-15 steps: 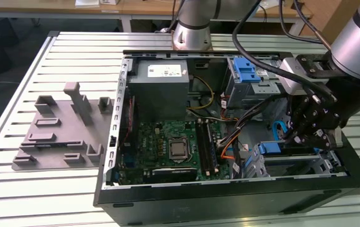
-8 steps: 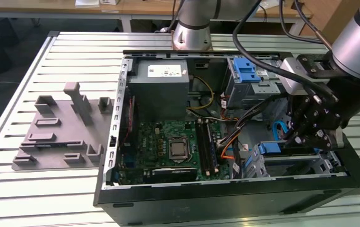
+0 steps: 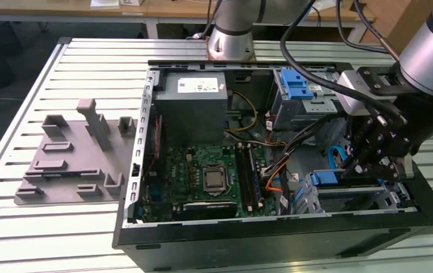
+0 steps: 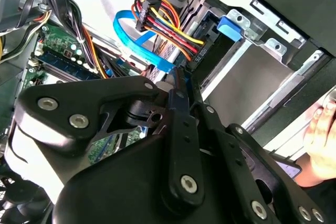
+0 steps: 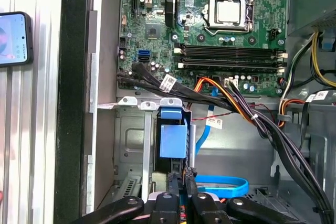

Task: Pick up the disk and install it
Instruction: 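Insert the second disk wire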

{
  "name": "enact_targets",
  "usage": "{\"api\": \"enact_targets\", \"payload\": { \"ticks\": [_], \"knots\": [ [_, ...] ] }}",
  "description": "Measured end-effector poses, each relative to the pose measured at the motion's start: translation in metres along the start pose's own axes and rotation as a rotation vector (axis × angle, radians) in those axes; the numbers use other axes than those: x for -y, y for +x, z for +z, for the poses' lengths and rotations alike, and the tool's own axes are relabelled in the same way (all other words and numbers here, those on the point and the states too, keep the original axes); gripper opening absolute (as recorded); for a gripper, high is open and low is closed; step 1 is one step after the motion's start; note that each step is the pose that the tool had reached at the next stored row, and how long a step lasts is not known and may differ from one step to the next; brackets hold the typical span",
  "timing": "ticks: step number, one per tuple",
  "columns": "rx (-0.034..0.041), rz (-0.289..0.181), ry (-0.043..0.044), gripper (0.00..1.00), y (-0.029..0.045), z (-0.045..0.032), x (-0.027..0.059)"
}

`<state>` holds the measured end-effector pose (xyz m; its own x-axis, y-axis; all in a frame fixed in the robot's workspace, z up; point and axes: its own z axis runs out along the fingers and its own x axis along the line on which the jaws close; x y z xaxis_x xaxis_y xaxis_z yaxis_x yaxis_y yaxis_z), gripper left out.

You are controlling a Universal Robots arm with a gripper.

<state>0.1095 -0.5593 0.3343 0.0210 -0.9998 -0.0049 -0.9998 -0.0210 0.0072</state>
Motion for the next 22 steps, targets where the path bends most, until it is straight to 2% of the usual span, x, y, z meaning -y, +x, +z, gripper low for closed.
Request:
{"api": "enact_targets", "payload": {
  "ticks": [17, 19, 20, 22],
  "knots": [
    [0.0024, 0.000, 0.0000, 0.16, 0.0009, 0.0041, 0.0006],
    [0.0030, 0.000, 0.0000, 0.17, 0.0009, 0.0039, 0.0006],
    [0.0029, 0.000, 0.0000, 0.24, 0.0009, 0.0034, 0.0006],
    [0.0027, 0.000, 0.0000, 0.24, 0.0008, 0.0017, 0.0006]
  ]
}}
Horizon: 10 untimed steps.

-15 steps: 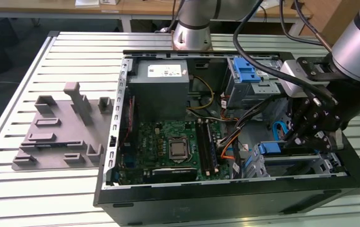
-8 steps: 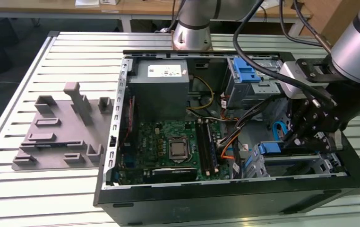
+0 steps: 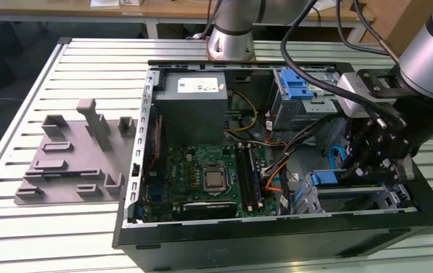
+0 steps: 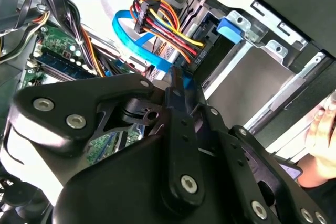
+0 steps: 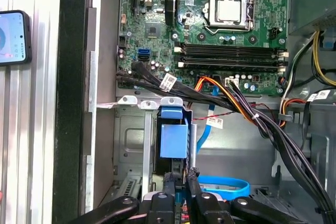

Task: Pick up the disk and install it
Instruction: 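Insert the second disk wire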

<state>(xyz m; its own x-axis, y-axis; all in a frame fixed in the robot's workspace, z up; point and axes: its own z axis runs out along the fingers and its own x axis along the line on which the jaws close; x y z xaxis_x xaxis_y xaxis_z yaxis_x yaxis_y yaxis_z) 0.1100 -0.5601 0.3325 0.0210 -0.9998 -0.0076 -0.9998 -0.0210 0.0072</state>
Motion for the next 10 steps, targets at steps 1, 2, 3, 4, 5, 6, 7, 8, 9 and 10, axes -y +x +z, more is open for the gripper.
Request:
{"api": "enact_targets", "payload": {
  "ticks": [1, 2, 3, 4, 5, 6, 7, 8, 9, 10],
  "knots": [
    [0.0001, 0.000, 0.0000, 0.24, 0.0000, -0.0009, 0.0000],
    [0.0000, 0.000, 0.0000, 0.24, 0.0000, -0.0019, 0.0000],
    [0.0000, 0.000, 0.0000, 0.24, 0.0000, -0.0028, 0.0000],
    [0.0001, 0.000, 0.0000, 0.24, 0.0000, -0.0037, 0.0000],
    [0.0000, 0.000, 0.0000, 0.24, 0.0000, -0.0049, 0.0000],
    [0.0000, 0.000, 0.0000, 0.24, 0.0000, -0.0063, 0.0000],
    [0.0000, 0.000, 0.0000, 0.24, 0.0000, -0.0076, 0.0000],
    [0.0001, 0.000, 0.0000, 0.22, 0.0000, -0.0089, -0.0001],
    [0.0000, 0.000, 0.0000, 0.16, -0.0001, -0.0100, -0.0001],
    [0.0001, 0.000, 0.0000, 0.16, -0.0001, -0.0109, -0.0001]
  ]
}}
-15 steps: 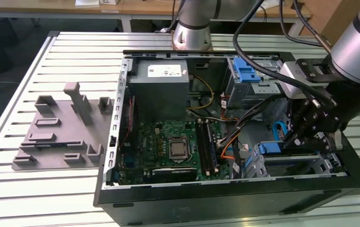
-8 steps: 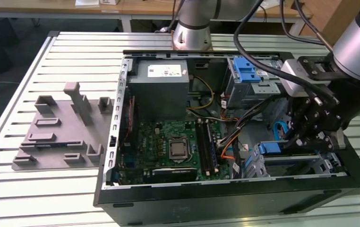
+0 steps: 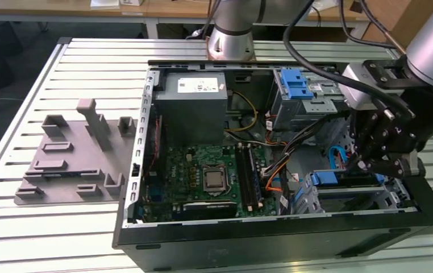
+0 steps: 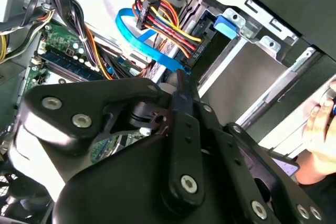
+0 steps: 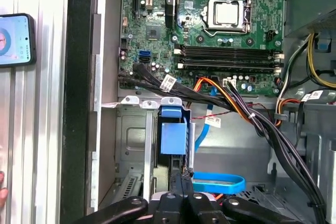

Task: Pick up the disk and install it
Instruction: 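Insert the second disk wire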

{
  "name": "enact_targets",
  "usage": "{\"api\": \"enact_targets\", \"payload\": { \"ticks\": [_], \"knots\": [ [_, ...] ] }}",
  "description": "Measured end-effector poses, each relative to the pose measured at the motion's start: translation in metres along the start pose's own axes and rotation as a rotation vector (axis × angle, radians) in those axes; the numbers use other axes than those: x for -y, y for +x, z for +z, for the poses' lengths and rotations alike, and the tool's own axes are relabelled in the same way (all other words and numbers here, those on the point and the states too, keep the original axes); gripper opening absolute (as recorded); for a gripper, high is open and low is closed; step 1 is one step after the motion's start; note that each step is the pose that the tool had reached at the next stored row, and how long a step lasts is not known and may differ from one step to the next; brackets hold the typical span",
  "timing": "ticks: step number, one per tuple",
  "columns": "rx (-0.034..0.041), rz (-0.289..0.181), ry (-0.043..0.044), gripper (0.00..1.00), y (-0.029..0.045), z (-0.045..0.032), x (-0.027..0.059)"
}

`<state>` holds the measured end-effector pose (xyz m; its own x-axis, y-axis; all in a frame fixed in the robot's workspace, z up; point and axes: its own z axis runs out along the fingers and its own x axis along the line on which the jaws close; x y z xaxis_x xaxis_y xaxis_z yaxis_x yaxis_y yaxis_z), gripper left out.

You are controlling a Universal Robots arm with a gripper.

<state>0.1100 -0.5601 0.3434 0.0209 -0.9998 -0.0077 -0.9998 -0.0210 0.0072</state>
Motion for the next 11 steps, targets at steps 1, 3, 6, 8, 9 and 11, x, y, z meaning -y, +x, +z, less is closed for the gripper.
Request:
{"api": "enact_targets", "payload": {
  "ticks": [1, 3, 6, 8, 9, 11],
  "knots": [
    [-0.0001, 0.000, 0.0000, 0.11, 0.0000, -0.0009, 0.0000],
    [0.0002, 0.000, 0.0000, 0.11, 0.0000, -0.0022, 0.0000],
    [0.0000, 0.000, 0.0000, 0.11, 0.0000, -0.0035, 0.0000],
    [0.0001, 0.000, 0.0000, 0.11, 0.0000, -0.0042, 0.0000],
    [0.0002, 0.000, 0.0000, 0.11, 0.0000, -0.0044, 0.0000],
    [0.0001, 0.000, 0.0000, 0.11, -0.0001, -0.0046, 0.0000]
  ]
}}
